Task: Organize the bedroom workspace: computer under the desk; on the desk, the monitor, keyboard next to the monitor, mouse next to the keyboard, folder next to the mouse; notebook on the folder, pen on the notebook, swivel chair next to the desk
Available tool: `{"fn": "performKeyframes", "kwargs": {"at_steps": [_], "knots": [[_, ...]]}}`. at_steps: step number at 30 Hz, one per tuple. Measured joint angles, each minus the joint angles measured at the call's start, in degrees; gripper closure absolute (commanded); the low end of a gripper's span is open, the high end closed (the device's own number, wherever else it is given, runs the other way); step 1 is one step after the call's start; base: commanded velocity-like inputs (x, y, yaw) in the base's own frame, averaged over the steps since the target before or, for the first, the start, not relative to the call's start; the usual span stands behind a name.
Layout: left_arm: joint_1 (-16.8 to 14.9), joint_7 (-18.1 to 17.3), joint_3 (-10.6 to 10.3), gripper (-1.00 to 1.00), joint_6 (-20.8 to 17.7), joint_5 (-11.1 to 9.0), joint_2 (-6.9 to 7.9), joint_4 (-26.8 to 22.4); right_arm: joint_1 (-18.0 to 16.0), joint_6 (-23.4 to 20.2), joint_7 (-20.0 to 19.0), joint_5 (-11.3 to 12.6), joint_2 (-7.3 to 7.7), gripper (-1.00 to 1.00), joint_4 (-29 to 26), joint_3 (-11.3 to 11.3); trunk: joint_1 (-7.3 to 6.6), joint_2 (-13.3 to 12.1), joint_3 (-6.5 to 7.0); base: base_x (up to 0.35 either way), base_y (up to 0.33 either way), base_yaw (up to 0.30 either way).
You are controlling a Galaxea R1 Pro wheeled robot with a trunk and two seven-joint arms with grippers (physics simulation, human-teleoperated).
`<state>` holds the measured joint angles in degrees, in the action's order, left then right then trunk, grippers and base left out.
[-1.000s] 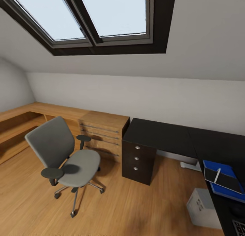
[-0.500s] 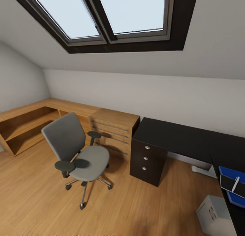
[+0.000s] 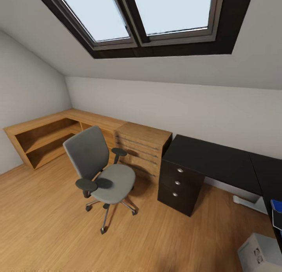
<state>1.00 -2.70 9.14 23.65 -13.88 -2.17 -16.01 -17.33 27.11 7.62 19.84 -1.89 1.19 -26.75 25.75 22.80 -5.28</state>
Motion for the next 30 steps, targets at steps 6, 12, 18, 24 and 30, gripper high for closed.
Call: {"fn": "performKeyframes", "kwargs": {"at_steps": [6, 12, 18, 24, 30], "knots": [[-0.01, 0.0, 0.0, -1.0, -0.01, 0.0, 0.0, 0.0, 0.0, 0.02, 0.0, 0.0, 0.0, -1.0, 0.0, 0.0, 0.0, 0.0, -0.42, 0.0, 0.0, 0.212], [-0.01, 0.0, -0.03, -1.0, -0.01, 0.0, 0.0, 0.03, 0.0, 0.02, 0.0, 0.0, 0.0, -1.0, 0.0, -0.01, 0.0, 0.0, -0.81, 0.0, 0.0, 0.228], [0.01, 0.0, -0.02, -1.0, -0.01, 0.0, 0.0, 0.03, 0.0, 0.05, 0.0, 0.0, 0.0, -1.0, 0.0, 0.0, 0.0, 0.0, -1.16, 0.0, 0.0, 0.235], [0.01, 0.0, -0.08, -1.0, -0.01, -0.01, -0.01, 0.03, 0.0, 0.1, 0.0, 0.0, 0.0, -1.0, 0.0, 0.0, 0.0, 0.0, -1.5, 0.0, 0.0, 0.237], [-0.02, 0.0, -0.13, -1.0, -0.01, -0.01, -0.04, 0.03, 0.0, 0.13, 0.0, 0.0, 0.0, -1.0, 0.0, 0.0, 0.0, 0.01, -1.79, 0.0, 0.0, 0.249]]}}
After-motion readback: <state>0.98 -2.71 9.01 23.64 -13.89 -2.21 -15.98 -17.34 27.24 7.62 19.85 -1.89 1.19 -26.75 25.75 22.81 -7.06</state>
